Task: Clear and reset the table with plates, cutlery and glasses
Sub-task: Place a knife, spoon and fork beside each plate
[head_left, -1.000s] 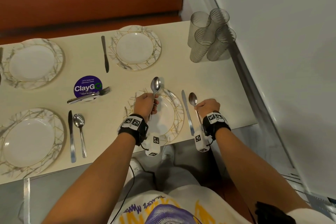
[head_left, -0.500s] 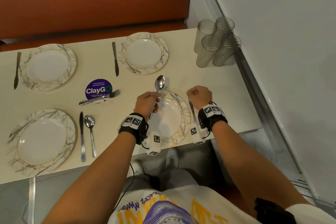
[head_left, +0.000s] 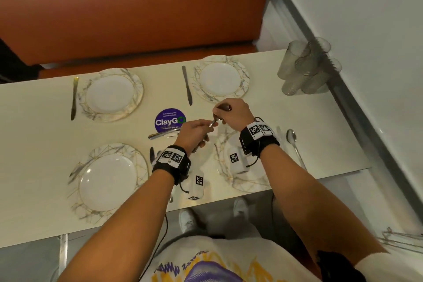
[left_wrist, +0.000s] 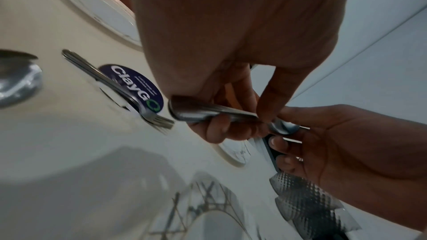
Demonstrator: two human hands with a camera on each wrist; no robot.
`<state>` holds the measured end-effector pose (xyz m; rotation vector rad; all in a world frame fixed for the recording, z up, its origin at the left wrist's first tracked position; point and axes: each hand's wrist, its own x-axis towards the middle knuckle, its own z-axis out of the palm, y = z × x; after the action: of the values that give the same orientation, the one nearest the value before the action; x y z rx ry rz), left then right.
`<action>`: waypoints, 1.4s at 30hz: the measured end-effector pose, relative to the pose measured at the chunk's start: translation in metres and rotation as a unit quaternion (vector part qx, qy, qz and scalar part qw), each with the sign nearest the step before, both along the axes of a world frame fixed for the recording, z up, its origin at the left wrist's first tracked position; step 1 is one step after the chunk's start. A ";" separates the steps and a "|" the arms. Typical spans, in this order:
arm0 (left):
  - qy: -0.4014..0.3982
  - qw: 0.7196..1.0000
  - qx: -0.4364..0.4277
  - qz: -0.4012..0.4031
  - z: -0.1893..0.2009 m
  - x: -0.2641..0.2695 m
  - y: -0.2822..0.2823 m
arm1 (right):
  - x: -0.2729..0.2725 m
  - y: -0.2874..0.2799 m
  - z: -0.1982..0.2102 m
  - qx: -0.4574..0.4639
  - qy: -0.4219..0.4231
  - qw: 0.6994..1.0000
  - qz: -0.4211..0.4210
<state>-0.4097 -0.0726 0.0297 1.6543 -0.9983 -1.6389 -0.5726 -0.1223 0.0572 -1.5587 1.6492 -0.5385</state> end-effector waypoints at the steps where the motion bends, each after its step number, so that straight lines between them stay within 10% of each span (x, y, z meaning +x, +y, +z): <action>1: -0.014 1.000 -0.008 -0.013 0.000 0.012 0.001 | 0.009 0.000 0.000 0.001 -0.004 1.000 -0.005; 17: 0.210 0.946 -0.031 0.244 0.016 0.106 -0.028 | 0.073 0.007 -0.003 -0.038 -0.033 0.998 -0.049; 31: 0.039 0.982 -0.087 0.165 -0.003 0.066 -0.078 | 0.091 -0.036 -0.025 0.040 -0.082 0.994 -0.062; 42: 0.058 0.985 -0.021 0.160 -0.015 0.069 -0.135 | 0.081 -0.105 -0.048 0.033 -0.030 0.999 0.014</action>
<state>-0.3410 -0.2075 0.0147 1.5780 -0.6644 -1.4701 -0.4912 -0.2274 0.0093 -1.5022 1.5821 -0.5070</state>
